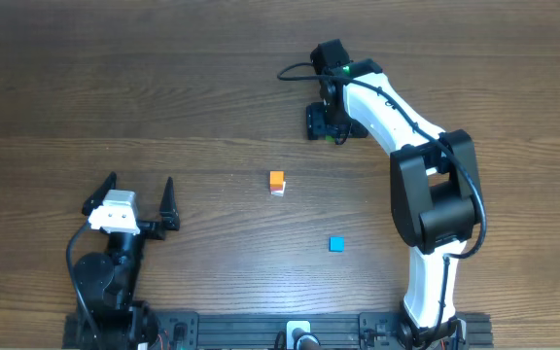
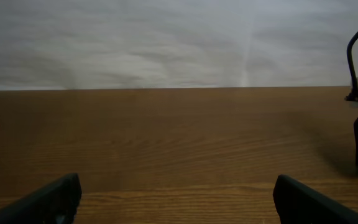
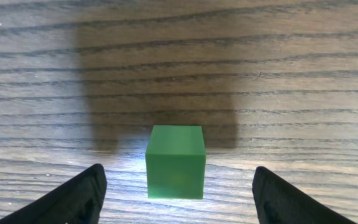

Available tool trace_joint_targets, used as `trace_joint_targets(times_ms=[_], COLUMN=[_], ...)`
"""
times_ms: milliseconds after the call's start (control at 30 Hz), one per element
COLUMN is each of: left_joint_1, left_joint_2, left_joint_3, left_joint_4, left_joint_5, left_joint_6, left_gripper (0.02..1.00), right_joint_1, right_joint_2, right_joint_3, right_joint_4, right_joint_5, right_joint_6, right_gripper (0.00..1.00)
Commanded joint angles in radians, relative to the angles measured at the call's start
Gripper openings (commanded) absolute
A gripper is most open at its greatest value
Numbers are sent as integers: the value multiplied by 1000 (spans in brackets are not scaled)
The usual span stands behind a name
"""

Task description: Stack Cubes

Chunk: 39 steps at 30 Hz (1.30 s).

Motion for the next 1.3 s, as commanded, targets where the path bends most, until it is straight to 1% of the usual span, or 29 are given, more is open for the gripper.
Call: trace_joint_targets(times_ms=[33, 267, 533, 667, 833, 967, 1200, 1300], left_joint_1=[3, 3, 3, 3, 3, 3, 3, 3], left_joint_2=[-9, -9, -9, -9, -9, -9, -9, -9], left_joint_3=[-4, -4, -4, -4, -4, -4, -4, -4], left_joint_4=[-3, -3, -3, -3, -3, -3, -3, -3], left_joint_5=[-5, -5, -5, -5, -5, -5, -5, -5], left_joint_6=[14, 14, 14, 14, 14, 14, 14, 14], left_gripper=[1000, 1000, 1000, 998, 998, 1000, 1000, 998], right_joint_1=[5, 5, 5, 5, 5, 5, 6, 14], right_joint_2=[25, 37, 37, 37, 37, 37, 37, 34], right_joint_3=[18, 18, 18, 18, 18, 18, 18, 19], right_joint_4=[3, 3, 5, 11, 18, 19, 18, 12], right_joint_5=[-5, -5, -5, -5, -5, -5, -5, -13], right_joint_6=[11, 15, 18, 18, 18, 18, 19, 34], right_gripper=[711, 647, 467, 397, 349, 251, 145, 77])
